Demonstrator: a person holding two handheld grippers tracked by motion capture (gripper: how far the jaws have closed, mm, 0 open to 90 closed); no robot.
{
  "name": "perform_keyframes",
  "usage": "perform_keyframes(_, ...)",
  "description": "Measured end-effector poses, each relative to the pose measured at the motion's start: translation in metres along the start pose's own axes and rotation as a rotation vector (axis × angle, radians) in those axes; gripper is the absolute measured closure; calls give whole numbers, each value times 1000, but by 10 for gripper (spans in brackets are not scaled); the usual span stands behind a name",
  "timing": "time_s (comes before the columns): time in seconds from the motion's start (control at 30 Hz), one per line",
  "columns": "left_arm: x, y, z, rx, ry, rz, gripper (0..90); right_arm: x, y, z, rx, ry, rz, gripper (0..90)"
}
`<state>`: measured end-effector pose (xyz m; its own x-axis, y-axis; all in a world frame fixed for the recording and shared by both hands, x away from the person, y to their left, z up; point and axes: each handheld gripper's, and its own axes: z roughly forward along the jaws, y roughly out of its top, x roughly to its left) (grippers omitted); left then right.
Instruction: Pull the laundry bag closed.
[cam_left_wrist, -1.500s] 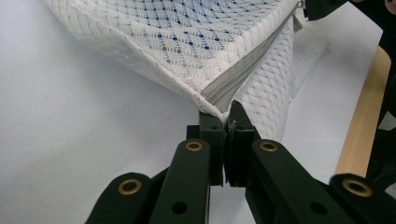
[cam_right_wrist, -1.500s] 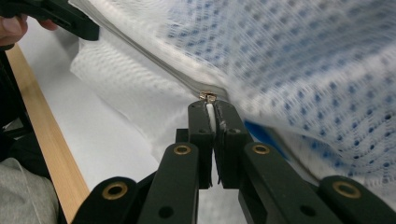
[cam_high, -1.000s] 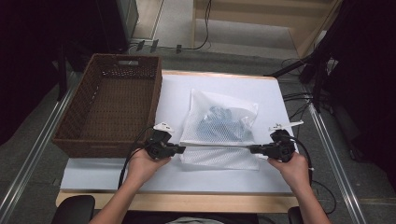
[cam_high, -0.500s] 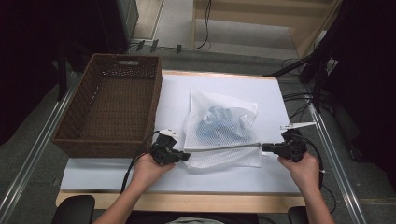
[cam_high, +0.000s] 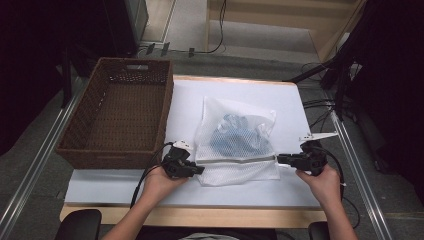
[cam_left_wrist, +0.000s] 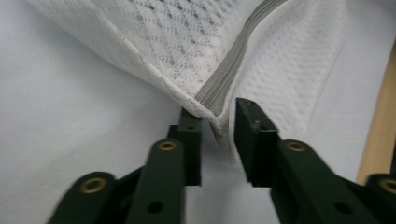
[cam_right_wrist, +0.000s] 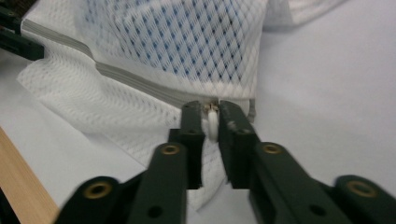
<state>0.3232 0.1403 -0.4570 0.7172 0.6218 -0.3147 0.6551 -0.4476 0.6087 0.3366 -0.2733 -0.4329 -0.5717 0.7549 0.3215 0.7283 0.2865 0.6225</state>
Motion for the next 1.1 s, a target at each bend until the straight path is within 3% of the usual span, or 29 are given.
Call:
perform_keyframes(0.17, -5, 7, -9, -32, -1, 23, 492, 3, 1, -3, -51, -8, -51, 625)
perform_keyframes(0.27, -8, 10, -14, -59, 1, 29, 434, 3, 2, -5, -81, -22, -60, 557)
perform_keyframes(0.43, -12, 13, -23, -85, 32, 65, 408, -1, 1, -8, -118, -42, -70, 472)
perform_keyframes(0.63, -13, 14, -31, -117, 36, 69, 395, -5, -1, -9, -146, -60, -73, 417)
perform_keyframes(1.1, -10, 16, -33, -118, 41, 67, 378, -10, -1, -8, -166, -71, -50, 345)
